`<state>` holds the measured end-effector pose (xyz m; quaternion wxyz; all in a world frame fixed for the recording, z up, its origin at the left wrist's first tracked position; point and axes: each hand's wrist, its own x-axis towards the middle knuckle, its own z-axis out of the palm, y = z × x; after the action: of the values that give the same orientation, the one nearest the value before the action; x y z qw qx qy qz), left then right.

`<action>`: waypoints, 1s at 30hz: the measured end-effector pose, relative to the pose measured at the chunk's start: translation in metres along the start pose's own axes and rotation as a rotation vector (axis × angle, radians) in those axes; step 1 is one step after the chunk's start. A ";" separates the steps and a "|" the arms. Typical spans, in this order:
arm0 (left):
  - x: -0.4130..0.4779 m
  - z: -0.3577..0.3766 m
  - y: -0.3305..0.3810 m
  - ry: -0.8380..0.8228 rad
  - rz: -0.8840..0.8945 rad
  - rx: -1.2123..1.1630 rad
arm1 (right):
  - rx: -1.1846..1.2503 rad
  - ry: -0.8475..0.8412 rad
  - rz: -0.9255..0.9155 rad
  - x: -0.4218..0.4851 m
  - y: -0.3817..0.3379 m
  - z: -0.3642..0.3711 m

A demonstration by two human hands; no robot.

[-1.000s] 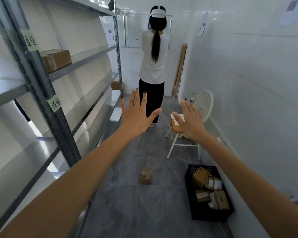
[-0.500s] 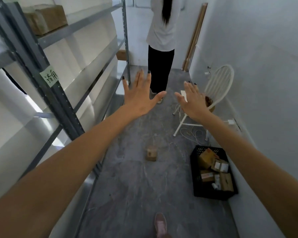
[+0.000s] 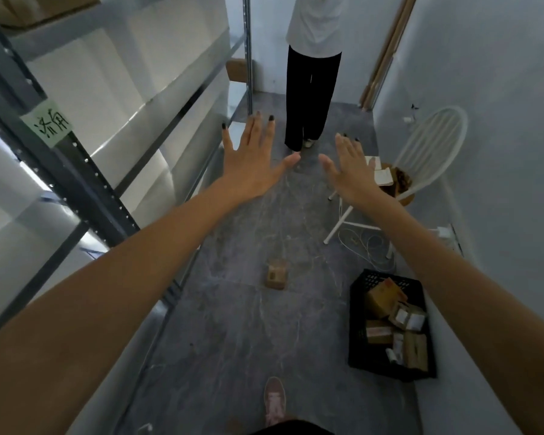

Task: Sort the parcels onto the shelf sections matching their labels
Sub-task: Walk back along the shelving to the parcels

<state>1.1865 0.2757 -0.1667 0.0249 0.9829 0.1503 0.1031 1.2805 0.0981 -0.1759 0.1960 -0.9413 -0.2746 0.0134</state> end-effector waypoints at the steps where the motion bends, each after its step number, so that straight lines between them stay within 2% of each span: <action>1: 0.006 0.004 0.003 0.001 -0.004 0.002 | -0.004 0.001 -0.003 0.008 0.006 0.001; 10: 0.043 0.040 0.003 -0.037 -0.028 0.019 | 0.000 -0.052 0.004 0.060 0.040 0.018; 18: 0.113 0.066 -0.011 -0.057 -0.018 0.022 | 0.023 -0.060 0.023 0.123 0.057 0.033; 30: 0.233 0.103 -0.063 -0.101 -0.010 0.004 | 0.041 -0.136 0.047 0.254 0.045 0.082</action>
<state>1.4074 0.4040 -0.2270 0.0309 0.9862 0.1538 0.0529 1.5080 0.2256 -0.2473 0.1955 -0.9402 -0.2648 0.0873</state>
